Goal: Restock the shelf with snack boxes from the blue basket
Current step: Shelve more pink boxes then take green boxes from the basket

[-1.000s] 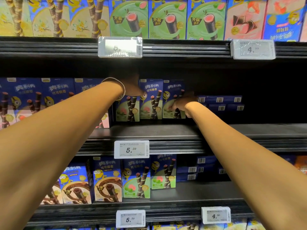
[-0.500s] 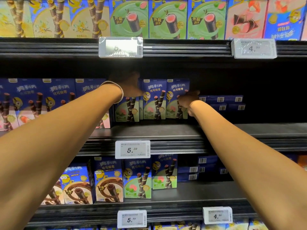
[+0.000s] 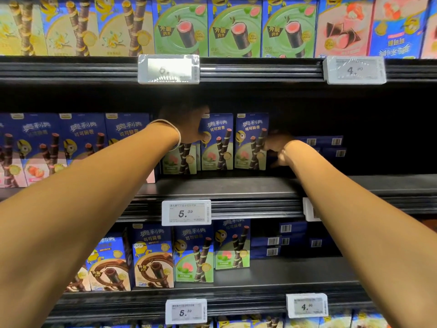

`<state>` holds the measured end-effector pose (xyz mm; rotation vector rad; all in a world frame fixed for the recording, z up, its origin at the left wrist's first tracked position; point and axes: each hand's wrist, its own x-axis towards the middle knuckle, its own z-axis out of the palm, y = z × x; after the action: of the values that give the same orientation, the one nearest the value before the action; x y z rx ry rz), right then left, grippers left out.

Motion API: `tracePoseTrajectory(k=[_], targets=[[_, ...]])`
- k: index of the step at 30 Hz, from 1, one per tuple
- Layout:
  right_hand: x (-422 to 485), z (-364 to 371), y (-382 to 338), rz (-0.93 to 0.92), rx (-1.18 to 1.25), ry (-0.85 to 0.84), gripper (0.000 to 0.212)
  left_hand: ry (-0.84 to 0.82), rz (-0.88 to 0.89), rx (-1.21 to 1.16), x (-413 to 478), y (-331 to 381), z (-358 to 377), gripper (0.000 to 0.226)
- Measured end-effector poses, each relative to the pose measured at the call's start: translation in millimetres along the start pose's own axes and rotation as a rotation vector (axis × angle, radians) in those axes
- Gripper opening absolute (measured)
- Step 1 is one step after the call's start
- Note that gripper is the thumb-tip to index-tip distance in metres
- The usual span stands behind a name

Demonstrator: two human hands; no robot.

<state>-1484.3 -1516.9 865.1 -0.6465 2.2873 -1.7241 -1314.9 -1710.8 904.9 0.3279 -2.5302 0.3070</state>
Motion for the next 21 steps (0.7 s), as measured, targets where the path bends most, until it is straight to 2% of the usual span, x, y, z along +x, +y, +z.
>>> tracePoseTrajectory(k=[3, 6, 12, 19, 21], targets=[[1.0, -5.7, 4.8, 0.023, 0.075, -0.070, 0.046, 0.008, -0.009, 0.092, -2.6, 2.3, -1.4, 0.064], [5.1, -9.2, 7.0, 0.086, 0.154, -0.042, 0.042, -0.001, -0.035, 0.122, -5.5, 7.2, -1.1, 0.065], [6.2, -12.6, 9.8, 0.033, 0.082, -0.093, 0.046, -0.013, -0.081, 0.198, -6.6, 19.3, -2.3, 0.076], [12.3, 3.0, 8.7, -0.050, 0.038, -0.157, 0.054, -0.028, -0.069, 0.205, -6.3, 22.9, -4.0, 0.078], [15.0, 8.4, 8.4, -0.030, 0.039, -0.147, 0.048, -0.028, -0.063, 0.168, -5.8, 20.6, -2.4, 0.078]])
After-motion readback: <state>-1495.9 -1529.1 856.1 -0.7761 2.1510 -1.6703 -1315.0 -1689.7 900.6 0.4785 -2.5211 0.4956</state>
